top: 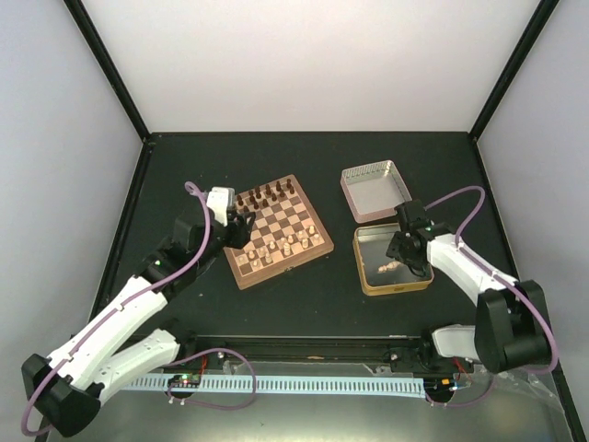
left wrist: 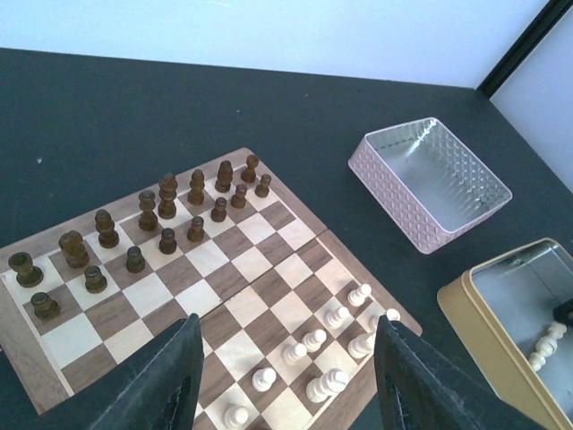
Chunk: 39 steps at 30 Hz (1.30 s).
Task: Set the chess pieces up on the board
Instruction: Pick up the chess piece from the storage box.
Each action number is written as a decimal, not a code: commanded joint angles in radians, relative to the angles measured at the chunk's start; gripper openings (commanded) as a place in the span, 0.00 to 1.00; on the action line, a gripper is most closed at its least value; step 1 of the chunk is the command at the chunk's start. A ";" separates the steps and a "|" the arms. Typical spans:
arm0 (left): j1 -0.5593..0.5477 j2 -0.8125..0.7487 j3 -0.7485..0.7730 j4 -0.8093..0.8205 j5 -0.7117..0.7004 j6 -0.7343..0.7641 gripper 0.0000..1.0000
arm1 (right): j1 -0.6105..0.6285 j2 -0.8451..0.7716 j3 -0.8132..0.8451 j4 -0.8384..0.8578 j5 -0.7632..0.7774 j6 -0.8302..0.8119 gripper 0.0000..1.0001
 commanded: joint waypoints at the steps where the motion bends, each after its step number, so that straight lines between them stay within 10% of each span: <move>1: 0.009 -0.032 -0.023 0.083 -0.025 0.009 0.55 | -0.006 0.060 -0.031 0.035 -0.075 0.073 0.50; 21: 0.008 -0.026 -0.031 0.066 -0.028 0.010 0.56 | -0.006 0.194 -0.015 0.155 -0.098 0.068 0.20; 39: 0.009 0.002 -0.029 0.077 -0.008 0.004 0.57 | 0.027 0.122 -0.030 0.041 -0.079 -0.026 0.34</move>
